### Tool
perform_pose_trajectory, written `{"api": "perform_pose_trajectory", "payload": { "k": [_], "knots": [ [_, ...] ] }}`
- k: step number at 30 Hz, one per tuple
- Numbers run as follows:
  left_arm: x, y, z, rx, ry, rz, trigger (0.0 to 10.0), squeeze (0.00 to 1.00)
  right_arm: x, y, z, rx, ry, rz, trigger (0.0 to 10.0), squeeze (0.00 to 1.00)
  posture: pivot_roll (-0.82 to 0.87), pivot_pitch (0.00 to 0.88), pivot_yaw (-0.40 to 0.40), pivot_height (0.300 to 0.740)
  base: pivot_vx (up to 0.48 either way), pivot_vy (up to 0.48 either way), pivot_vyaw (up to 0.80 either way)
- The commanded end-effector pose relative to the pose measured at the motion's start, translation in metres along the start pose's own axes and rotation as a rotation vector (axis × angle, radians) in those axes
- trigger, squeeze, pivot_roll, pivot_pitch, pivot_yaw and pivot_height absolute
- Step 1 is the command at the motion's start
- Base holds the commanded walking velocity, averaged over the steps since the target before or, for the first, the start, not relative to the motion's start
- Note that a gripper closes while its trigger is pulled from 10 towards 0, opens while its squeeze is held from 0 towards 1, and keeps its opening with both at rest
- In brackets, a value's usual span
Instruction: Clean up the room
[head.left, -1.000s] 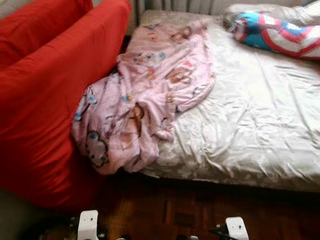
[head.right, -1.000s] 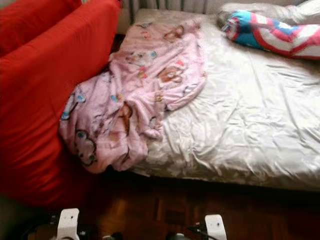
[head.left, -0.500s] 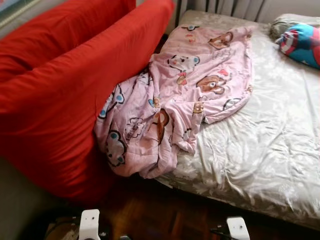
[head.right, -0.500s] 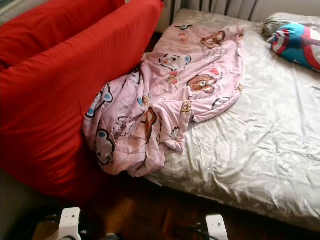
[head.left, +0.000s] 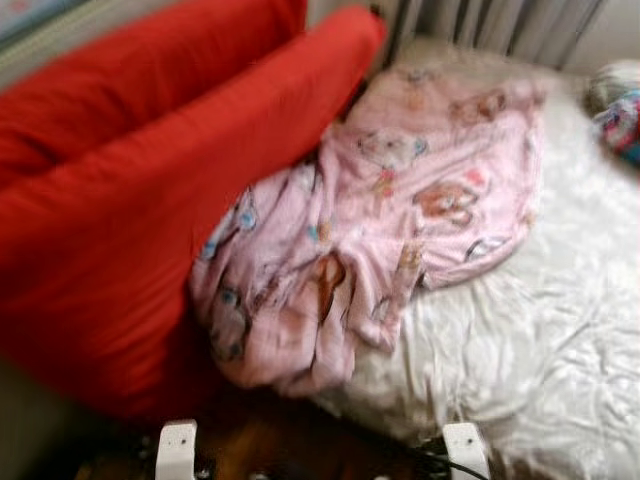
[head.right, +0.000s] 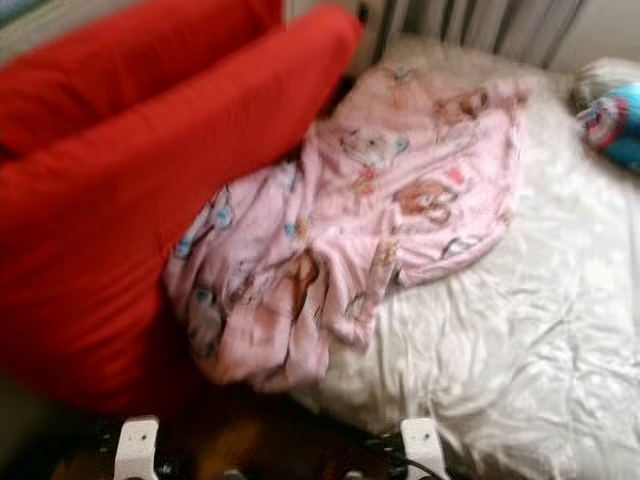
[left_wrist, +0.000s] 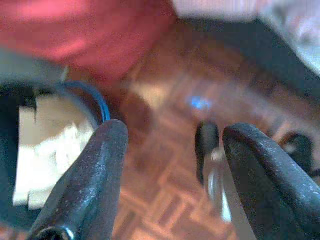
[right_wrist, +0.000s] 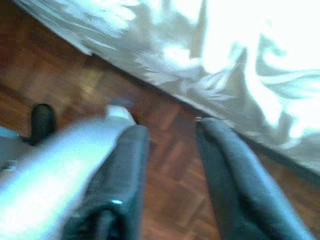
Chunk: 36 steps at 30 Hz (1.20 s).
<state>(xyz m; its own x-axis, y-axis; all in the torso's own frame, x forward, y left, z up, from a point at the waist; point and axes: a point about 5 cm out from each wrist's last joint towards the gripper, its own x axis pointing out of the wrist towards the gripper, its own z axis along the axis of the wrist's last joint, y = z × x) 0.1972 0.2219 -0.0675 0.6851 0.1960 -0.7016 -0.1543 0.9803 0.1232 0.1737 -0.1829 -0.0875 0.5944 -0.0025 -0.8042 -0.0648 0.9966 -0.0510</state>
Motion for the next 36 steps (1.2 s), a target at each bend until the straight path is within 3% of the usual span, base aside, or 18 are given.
{"api": "perform_pose_trajectory", "payload": {
  "k": [1,9,20,27,32,36],
  "knots": [
    [-0.003,-0.004,-0.013,0.005,0.046,-0.01,10.0,0.0,-0.004,-0.008,-0.013,-0.008,0.041,-0.017,10.0,0.0,-0.01,0.228,-0.062,0.74,0.315,0.0,0.8],
    [-0.003,-0.006,-0.01,0.0,0.029,-0.012,10.0,0.0,-0.003,-0.001,-0.011,0.0,0.033,0.02,10.0,0.0,-0.01,0.228,-0.062,0.74,0.236,0.0,0.75],
    [-0.002,-0.009,-0.003,-0.003,-0.012,-0.018,10.0,0.0,-0.002,-0.001,-0.006,0.019,0.014,0.015,10.0,0.0,-0.01,0.222,-0.063,0.74,0.0,0.0,0.0],
    [0.001,-0.012,0.013,-0.001,-0.084,-0.035,10.0,0.0,0.0,-0.003,0.003,0.044,-0.024,0.001,10.0,0.0,-0.01,0.214,-0.064,0.74,0.0,0.0,0.0],
    [0.004,-0.016,0.04,0.001,-0.201,-0.068,10.0,0.0,0.003,-0.007,0.03,0.097,-0.135,-0.015,10.0,0.0,-0.01,0.208,-0.06,0.74,0.0,0.0,0.0],
    [0.003,-0.016,0.049,-0.004,-0.265,-0.079,10.0,0.0,0.005,-0.008,0.051,0.115,-0.224,-0.014,10.0,0.0,-0.01,0.206,-0.057,0.74,0.0,0.0,0.0]
  ]
}}
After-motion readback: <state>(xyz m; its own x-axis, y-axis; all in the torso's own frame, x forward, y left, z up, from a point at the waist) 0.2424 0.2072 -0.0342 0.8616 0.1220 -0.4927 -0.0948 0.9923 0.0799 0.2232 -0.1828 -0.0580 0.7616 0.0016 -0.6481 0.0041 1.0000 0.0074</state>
